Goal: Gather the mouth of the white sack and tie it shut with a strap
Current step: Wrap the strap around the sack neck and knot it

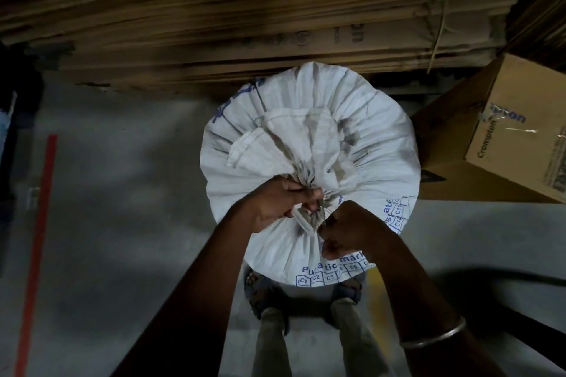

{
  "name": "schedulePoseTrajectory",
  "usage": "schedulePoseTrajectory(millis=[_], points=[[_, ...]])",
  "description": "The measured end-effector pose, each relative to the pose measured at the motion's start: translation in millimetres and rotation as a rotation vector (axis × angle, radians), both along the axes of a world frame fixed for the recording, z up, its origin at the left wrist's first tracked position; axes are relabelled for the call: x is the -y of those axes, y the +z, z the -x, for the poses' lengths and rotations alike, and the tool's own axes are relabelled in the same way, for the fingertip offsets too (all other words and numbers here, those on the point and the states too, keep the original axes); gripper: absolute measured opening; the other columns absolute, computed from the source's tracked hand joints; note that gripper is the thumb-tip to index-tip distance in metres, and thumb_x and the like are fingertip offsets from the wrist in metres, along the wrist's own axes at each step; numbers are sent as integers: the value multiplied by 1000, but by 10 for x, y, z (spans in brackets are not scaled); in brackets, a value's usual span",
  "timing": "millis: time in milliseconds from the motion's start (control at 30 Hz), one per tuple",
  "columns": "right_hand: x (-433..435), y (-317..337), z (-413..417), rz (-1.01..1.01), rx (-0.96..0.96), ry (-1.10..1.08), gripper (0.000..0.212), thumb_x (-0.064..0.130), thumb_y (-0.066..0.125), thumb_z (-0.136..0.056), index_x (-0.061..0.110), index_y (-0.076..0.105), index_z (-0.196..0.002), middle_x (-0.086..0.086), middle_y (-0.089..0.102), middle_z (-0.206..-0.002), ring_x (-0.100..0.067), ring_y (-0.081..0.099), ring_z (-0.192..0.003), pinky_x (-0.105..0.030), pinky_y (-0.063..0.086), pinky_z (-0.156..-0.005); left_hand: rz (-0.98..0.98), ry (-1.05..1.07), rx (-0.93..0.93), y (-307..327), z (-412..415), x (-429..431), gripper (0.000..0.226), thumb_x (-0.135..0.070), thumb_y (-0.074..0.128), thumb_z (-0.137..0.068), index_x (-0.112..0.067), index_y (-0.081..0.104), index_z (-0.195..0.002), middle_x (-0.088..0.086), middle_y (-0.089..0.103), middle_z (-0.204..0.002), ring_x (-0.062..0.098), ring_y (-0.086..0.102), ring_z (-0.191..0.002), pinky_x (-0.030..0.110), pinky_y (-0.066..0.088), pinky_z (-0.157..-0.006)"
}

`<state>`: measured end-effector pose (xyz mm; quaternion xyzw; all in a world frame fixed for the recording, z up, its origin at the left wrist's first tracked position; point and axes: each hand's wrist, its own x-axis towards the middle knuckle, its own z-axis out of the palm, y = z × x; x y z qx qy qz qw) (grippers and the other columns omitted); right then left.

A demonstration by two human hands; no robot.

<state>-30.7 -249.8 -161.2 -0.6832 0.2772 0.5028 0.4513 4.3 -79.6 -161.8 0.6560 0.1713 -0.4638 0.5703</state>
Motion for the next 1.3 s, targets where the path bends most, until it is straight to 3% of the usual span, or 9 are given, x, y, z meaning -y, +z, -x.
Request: schedulePoseTrajectory(millis=[167,300,467,600,733,833,933,1067,1300], points=[[106,110,-36,-362,-65,-182,14,-17,66,-81,-8,61,-91,-29,68,-85,-32,70,-68,-35,64,-67,-32,169,39,-29,25,61,27,-24,75,-85,-8,77,-107,-1,75,-91,3,63,-82,18,45,-67],[315,-8,2,-491,1,-352,18,-14,65,-82,3,65,-87,-21,71,-84,-30,73,-76,-35,63,-75,32,186,20,-77,93,-9,14,-16,75,-86,-13,77,-99,-11,77,-79,-10,67,-71,8,49,-56],[355,-129,38,-515,119,-585,19,-11,59,-86,6,65,-84,-3,72,-72,-18,67,-69,-23,60,-66,-172,142,150,-152,115,-34,21,-27,78,-83,-15,79,-100,2,75,-84,1,58,-57,14,43,-48],[252,-239,38,-574,247,-744,18,-6,68,-73,9,57,-74,-8,71,-77,-20,71,-75,-30,62,-74,-98,166,90,-185,109,-22,22,-24,80,-82,-13,79,-101,9,76,-87,11,52,-61,22,42,-55],[237,-327,33,-531,346,-718,46,8,85,-59,-5,56,-92,-13,72,-86,-23,71,-79,-35,61,-79,140,126,-42,-176,100,-122,29,-9,70,-89,-4,70,-117,11,73,-111,13,67,-96,21,58,-80],[224,-339,31,-490,475,-661,32,-16,72,-69,3,60,-91,-10,76,-87,-21,73,-82,-32,61,-77,216,88,-71,-157,126,-208,31,-2,67,-91,-7,68,-121,5,72,-117,15,68,-111,25,57,-93],[176,-320,-7,-411,589,-544,37,-26,68,-70,3,59,-93,-13,74,-90,-21,70,-87,-31,58,-79,102,69,60,-118,173,-222,31,-2,78,-81,-9,74,-111,6,76,-111,15,71,-107,24,58,-89],[110,-325,-42,-248,733,-315,35,-12,76,-75,-6,59,-104,-22,72,-100,-14,69,-86,-25,56,-77,11,160,111,-125,233,-222,40,-5,87,-69,-5,75,-107,4,78,-105,14,73,-103,21,58,-87],[148,-390,19,-232,761,-294,38,-4,79,-70,2,59,-102,-21,69,-100,-36,68,-95,-54,54,-86,66,132,58,-18,203,-278,26,1,81,-75,-15,76,-95,-4,80,-91,6,74,-89,15,57,-74]])
